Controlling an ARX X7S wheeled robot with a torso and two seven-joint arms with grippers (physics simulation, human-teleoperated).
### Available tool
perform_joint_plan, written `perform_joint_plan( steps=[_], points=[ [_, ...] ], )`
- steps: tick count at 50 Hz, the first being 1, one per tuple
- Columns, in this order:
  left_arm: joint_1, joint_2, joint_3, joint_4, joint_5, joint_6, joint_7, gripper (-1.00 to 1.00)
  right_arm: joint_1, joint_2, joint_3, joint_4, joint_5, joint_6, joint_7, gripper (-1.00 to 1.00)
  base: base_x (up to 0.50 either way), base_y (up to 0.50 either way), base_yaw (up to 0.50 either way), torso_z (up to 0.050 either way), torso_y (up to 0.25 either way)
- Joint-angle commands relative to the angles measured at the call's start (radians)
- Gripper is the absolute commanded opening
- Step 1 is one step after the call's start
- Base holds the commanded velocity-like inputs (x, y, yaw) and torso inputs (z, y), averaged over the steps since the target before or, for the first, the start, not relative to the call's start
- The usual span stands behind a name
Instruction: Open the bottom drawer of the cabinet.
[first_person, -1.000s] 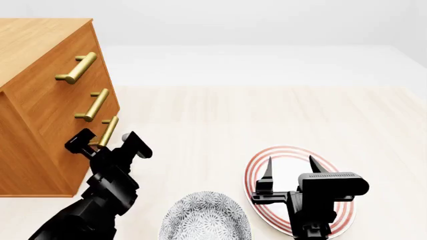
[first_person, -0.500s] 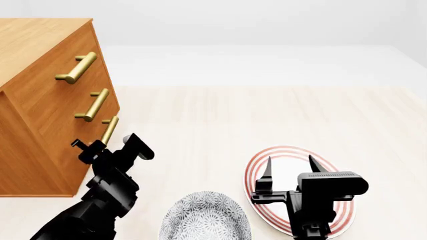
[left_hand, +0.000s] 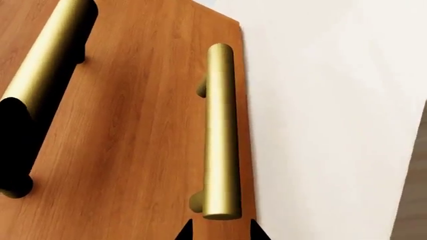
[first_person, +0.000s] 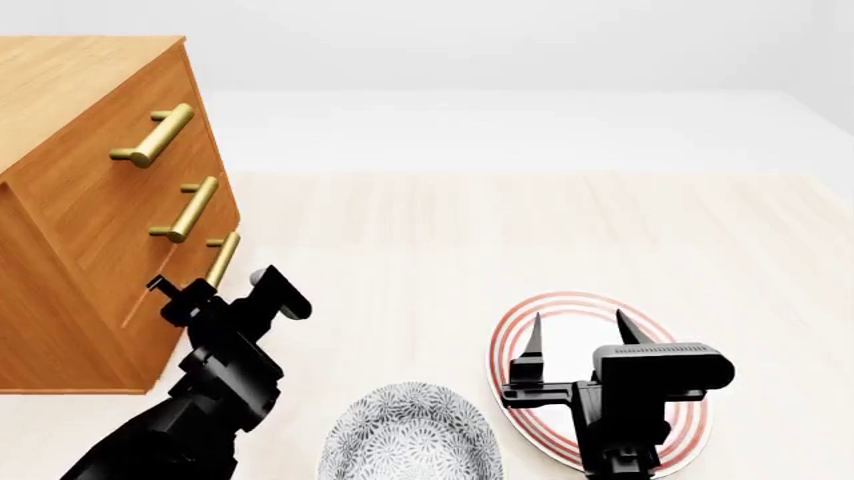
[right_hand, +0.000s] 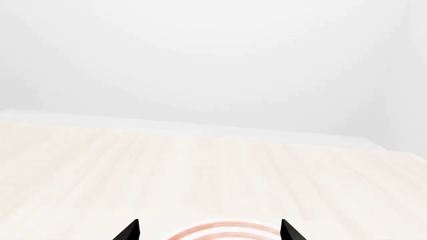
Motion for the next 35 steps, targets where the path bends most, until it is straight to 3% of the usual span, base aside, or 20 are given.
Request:
perform_joint_plan(
  steps=[1, 23, 30, 35],
  points=[
    [-0.050, 0.058, 0.104, 0.001, 0.067, 0.011, -0.009, -1.00, 0.001, 0.003, -0.005, 0.002, 0.005, -0.003, 0.004, 1.00, 0.02, 0.00, 0.00, 0.000, 0.000],
    [-0.070, 0.118, 0.161, 0.033, 0.008, -0.020, 0.007, -1.00, 0.002, 0.013, -0.005, 0.003, 0.017, -0.009, 0.012, 1.00, 0.01, 0.00, -0.01, 0.000, 0.000],
    [-0.010, 0.023, 0.177, 0.397, 0.005, -0.241, 0.000, -1.00, 0.000, 0.015, -0.003, 0.009, 0.022, -0.018, 0.014, 1.00, 0.01, 0.00, -0.01, 0.000, 0.000],
    [0.009, -0.001, 0.185, 0.527, 0.009, -0.319, -0.010, -1.00, -0.002, 0.017, -0.004, 0.009, 0.024, -0.023, 0.015, 1.00, 0.00, 0.00, 0.00, 0.000, 0.000]
  ],
)
